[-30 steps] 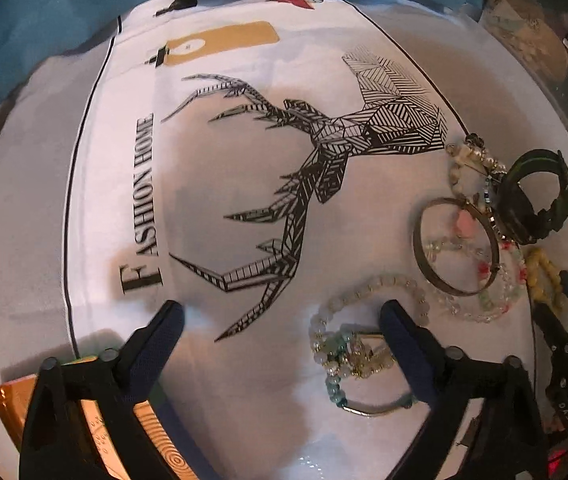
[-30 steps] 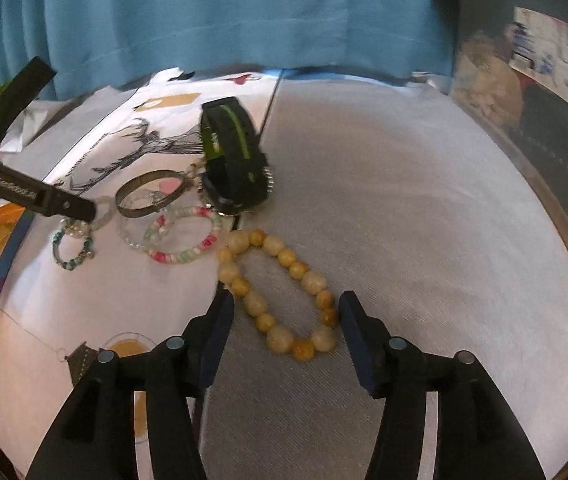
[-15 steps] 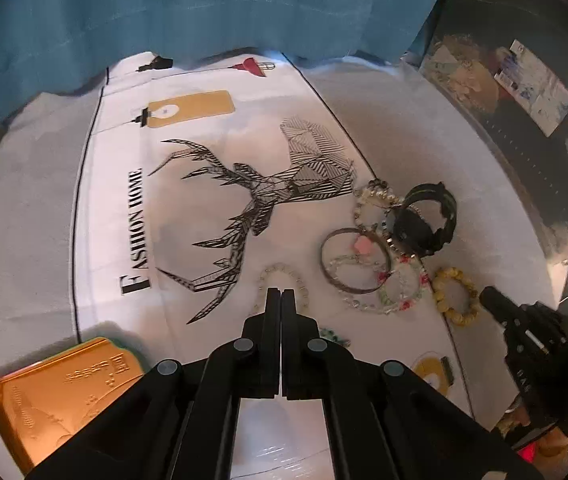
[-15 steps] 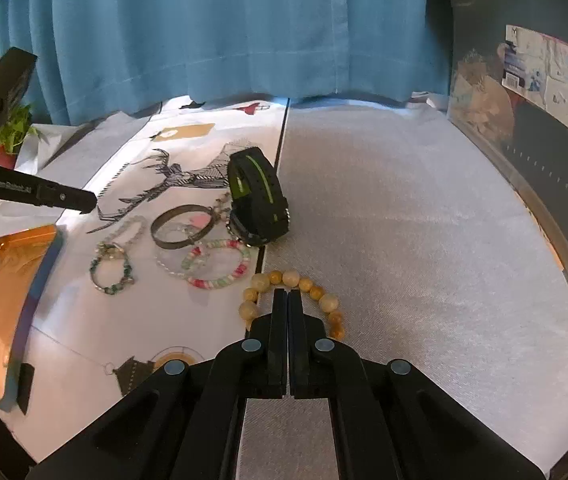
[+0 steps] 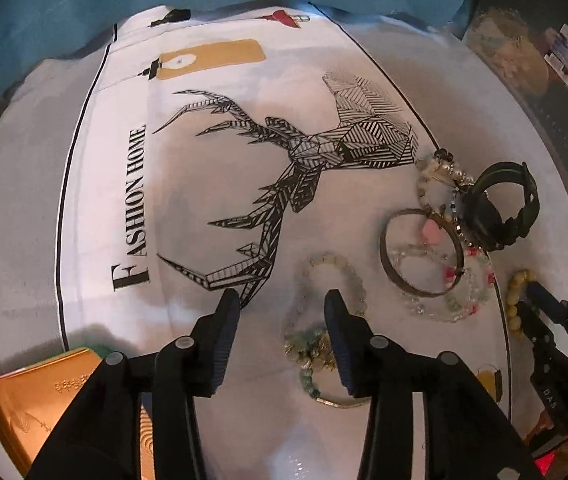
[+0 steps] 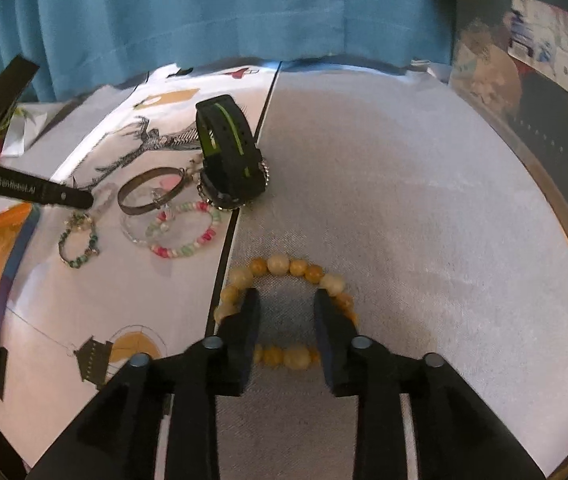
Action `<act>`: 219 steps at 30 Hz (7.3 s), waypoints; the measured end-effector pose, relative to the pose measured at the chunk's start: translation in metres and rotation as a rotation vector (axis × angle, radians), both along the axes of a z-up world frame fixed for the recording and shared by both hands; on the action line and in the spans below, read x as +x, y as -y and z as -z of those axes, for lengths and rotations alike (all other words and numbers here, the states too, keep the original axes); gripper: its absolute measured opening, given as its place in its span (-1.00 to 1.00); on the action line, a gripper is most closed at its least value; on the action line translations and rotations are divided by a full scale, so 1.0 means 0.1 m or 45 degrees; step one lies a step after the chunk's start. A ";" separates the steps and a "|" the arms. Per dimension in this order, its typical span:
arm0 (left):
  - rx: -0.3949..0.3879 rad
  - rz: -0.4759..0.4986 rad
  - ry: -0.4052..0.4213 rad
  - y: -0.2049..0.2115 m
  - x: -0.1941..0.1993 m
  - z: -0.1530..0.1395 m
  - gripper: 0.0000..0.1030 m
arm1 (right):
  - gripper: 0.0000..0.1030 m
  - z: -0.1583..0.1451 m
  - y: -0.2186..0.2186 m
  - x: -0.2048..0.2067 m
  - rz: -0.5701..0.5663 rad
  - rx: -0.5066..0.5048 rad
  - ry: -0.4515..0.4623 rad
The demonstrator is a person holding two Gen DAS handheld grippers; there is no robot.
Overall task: Organize jewelry
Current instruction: 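Close the left tool on the green-bead chain bracelet while the right tool holds the yellow beads, then lift and carry both bracelets over the copper tray with both tools, then open both tools to drop the bracelets into the copper tray, then move the right tool over the black watch while the left tool returns to the jewelry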
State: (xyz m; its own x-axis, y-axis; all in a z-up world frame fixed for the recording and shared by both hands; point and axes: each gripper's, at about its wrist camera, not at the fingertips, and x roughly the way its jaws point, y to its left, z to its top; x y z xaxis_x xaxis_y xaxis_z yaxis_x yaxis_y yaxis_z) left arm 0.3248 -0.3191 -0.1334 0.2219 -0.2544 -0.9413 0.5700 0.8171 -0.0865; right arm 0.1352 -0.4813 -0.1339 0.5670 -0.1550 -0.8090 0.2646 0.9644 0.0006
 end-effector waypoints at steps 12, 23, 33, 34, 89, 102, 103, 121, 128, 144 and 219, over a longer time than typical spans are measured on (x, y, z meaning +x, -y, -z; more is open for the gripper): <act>0.028 0.061 0.043 0.10 -0.09 0.01 0.07 | -0.22 -0.13 0.20 -0.09 0.013 -0.045 0.004; 0.039 0.130 0.043 0.24 -0.17 -0.01 -0.82 | -0.75 0.08 0.31 0.05 -0.046 -0.051 0.032; -0.178 0.145 0.052 0.08 -0.55 -0.51 -0.95 | -0.75 -0.32 0.13 -0.11 -0.017 -0.117 0.140; -0.199 0.142 0.060 0.04 -0.59 -0.59 -0.95 | -0.75 -0.38 0.10 -0.13 -0.014 -0.119 0.155; -0.278 -0.104 0.180 -1.08 -1.24 -0.81 -0.07 | -0.75 -0.87 -1.07 -0.77 -0.121 -0.090 0.184; -0.027 -0.001 0.052 -0.13 -0.62 0.00 -0.06 | -0.75 -0.53 -0.30 -0.61 -0.022 -0.016 0.190; -0.021 0.008 0.066 -0.12 -0.63 0.00 -0.06 | -0.74 -0.50 -0.26 -0.59 -0.010 -0.015 0.187; -0.167 0.000 0.322 -0.70 -1.32 -1.15 -0.93 | -0.75 -0.79 -0.32 -0.76 0.048 -0.004 0.233; -0.180 -0.109 0.413 -1.44 -1.74 -1.43 -0.93 | -0.74 -1.21 -1.04 -0.96 -0.106 -0.026 0.317; -0.208 -0.291 0.442 -2.69 -2.24 -1.45 -0.93 | -0.75 -1.39 -2.59 -1.04 -0.480 -0.038 0.304; -0.023 -1.002 0.385 -3.91 -0.24 -0.31 0.98 | 1.00 0.19 0.52 0.48 0.334 -0.018 -0.039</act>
State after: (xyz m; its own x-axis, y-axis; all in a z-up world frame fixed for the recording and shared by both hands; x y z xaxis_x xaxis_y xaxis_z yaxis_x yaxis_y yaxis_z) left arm 0.3009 0.0720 -0.1025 0.5827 0.0657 -0.8101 -0.1648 0.9856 -0.0386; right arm 0.1835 -0.5335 -0.1528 0.4815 -0.3051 -0.8216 0.5051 0.8627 -0.0243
